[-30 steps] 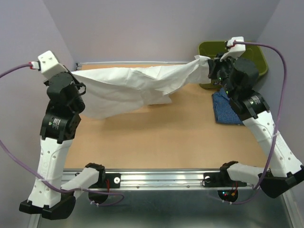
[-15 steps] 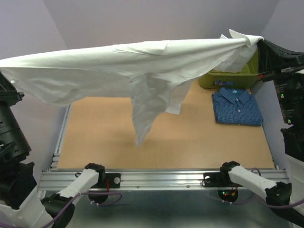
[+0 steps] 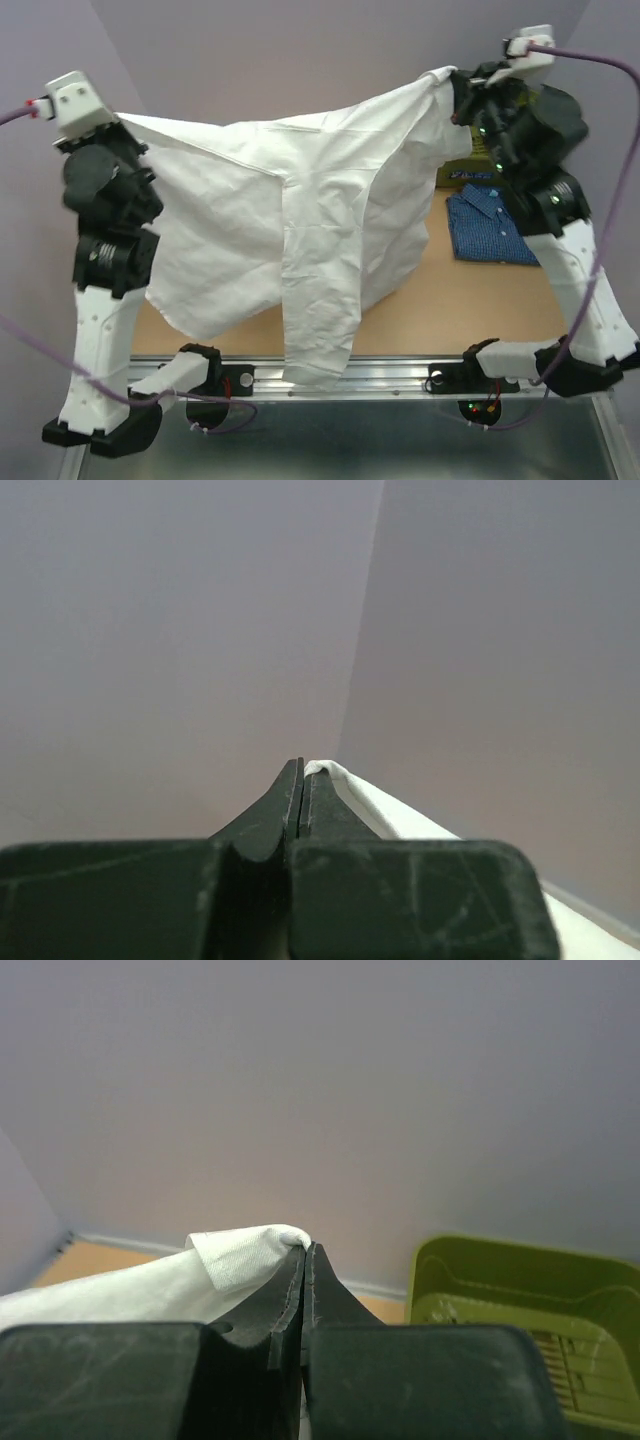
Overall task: Fold and stack the long sleeve shirts
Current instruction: Flatten the shirt out
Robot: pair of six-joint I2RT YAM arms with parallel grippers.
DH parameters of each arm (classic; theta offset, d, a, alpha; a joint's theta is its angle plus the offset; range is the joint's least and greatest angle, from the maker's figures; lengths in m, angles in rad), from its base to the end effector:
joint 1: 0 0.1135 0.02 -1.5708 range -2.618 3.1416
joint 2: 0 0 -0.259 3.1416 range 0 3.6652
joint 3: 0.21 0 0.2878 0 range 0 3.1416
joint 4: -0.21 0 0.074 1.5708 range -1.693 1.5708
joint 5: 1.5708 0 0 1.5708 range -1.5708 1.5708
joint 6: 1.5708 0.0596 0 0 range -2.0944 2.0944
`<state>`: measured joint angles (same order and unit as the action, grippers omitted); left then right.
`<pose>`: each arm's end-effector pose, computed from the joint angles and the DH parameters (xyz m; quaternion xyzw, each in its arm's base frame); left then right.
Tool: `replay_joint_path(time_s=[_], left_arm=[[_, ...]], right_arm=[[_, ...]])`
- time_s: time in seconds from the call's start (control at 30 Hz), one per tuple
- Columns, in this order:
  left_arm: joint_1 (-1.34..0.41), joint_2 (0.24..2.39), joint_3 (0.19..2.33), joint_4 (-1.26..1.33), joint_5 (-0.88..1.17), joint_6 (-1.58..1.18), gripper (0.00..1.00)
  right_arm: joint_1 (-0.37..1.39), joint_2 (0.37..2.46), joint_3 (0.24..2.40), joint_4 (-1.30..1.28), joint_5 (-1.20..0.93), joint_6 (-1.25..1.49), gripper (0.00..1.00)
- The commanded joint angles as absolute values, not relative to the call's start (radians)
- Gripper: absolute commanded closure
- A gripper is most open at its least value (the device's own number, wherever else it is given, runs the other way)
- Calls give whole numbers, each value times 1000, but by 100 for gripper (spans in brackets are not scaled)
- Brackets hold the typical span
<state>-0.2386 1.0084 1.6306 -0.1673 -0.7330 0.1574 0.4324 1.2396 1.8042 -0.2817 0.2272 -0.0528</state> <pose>0.1862 -0.0042 0.5974 -0.2008 0.5444 0.1574 0.7991 0.2492 0.1002 0.5966 -0.0553 0.6008 0.0831 0.7931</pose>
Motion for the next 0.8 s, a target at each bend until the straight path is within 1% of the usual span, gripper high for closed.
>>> replay_joint_path(time_s=[0.0, 0.07, 0.1, 0.17, 0.2, 0.23, 0.27, 0.3, 0.33, 0.37, 0.4, 0.43, 0.5, 0.53, 0.57, 0.6, 0.63, 0.7, 0.73, 0.77], left_arm=[[-166, 1162, 1491, -44, -688, 118, 99], [-97, 1265, 1436, -38, -603, 21, 95], [-80, 1344, 1422, -40, -586, 3, 93], [-51, 1429, 1430, -41, -563, -54, 90], [-38, 1474, 1445, -58, -560, -86, 86], [-34, 1559, 1491, -73, -561, -100, 81], [-29, 1603, 1520, -93, -542, -109, 72], [-25, 1642, 1557, -157, -538, -121, 52], [-25, 1708, 1633, -190, -537, -139, 44], [-25, 1732, 1670, -224, -537, -149, 38], [-25, 1744, 1698, -253, -528, -156, 34], [-25, 1744, 1728, -287, -522, -167, 29], [-25, 1709, 1718, -293, -473, -179, 26], [-29, 1656, 1689, -293, -441, -189, 23], [-37, 1626, 1668, -291, -410, -204, 22], [-69, 1561, 1616, -298, -353, -212, 18], [-69, 1560, 1583, -301, -327, -212, 15], [-162, 1458, 1514, -334, -279, -230, 13], [-240, 1395, 1437, -345, -258, -241, 13], [-241, 1364, 1390, -351, -239, -255, 12]], right_arm=[[425, 1414, 1764, -270, 310, -89, 99], [423, 1503, 1766, -268, 307, -94, 99], [422, 1596, 1772, -267, 301, -92, 99], [416, 1692, 1801, -265, 305, -84, 99], [411, 1798, 1843, -265, 311, -78, 99], [408, 1842, 1873, -268, 324, -75, 91], [407, 1891, 1894, -268, 339, -74, 83], [407, 1926, 1939, -270, 353, -74, 75], [407, 1977, 1956, -279, 365, -71, 55], [405, 1986, 1965, -282, 367, -63, 47], [406, 1988, 1967, -285, 362, -58, 42], [407, 1970, 1951, -288, 339, -46, 33], [407, 1930, 1905, -290, 305, -37, 26], [407, 1908, 1843, -293, 276, -23, 19], [407, 1855, 1807, -295, 261, -12, 17], [407, 1827, 1724, -298, 232, -3, 15], [407, 1798, 1723, -298, 216, 35, 15], [405, 1698, 1591, -299, 183, 70, 11], [406, 1660, 1509, -299, 152, 109, 7], [407, 1628, 1508, -299, 135, 130, 6]])
